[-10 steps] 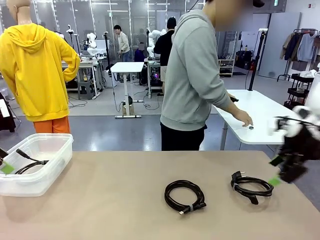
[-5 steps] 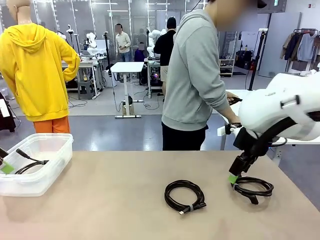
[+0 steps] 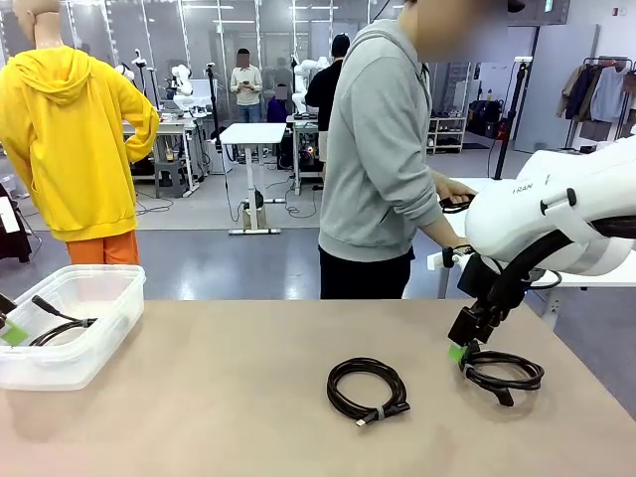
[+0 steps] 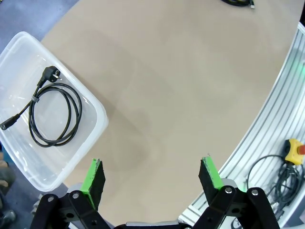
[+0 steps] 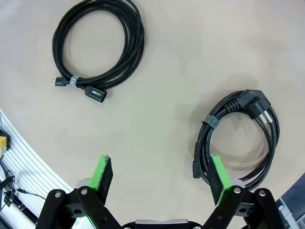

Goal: Organize and store the cables.
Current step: Place the Power Cable into the Organizing box.

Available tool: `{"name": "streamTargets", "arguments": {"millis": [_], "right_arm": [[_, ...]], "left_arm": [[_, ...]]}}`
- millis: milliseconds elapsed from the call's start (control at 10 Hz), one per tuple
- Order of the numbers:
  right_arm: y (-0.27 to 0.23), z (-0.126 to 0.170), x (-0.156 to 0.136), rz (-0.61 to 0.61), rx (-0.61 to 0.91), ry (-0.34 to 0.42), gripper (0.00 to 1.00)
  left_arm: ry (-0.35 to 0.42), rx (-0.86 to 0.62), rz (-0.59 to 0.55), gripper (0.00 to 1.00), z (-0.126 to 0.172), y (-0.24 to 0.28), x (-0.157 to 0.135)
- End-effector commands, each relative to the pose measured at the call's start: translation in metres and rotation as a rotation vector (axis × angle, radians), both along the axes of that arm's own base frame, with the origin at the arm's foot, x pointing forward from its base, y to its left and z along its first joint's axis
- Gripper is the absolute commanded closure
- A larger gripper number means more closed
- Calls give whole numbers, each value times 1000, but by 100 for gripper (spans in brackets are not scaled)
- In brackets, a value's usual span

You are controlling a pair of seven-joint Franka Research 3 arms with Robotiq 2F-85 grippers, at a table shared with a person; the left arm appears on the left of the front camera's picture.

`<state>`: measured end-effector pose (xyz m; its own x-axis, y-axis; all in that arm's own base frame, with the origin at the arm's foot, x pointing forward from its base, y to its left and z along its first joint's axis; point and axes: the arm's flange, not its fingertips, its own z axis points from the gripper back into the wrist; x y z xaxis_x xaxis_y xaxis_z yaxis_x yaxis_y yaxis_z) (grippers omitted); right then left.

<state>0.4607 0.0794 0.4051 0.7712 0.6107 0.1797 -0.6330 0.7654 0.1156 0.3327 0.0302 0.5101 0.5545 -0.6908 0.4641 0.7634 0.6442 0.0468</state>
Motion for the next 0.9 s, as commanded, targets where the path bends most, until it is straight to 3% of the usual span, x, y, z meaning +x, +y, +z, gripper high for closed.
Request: {"name": "streamTargets", "arguments": {"millis": [0, 200, 800], "right_arm": [[-3, -11, 14, -93, -36, 25, 0], [-7, -34, 27, -195, -84, 108, 0], [-5, -81, 63, -382, -122, 154, 0]], "left_arm": [[8, 3, 7, 0, 2, 0, -1], [8, 3, 7, 0, 2, 0, -1], [8, 3, 7, 0, 2, 0, -1]]}}
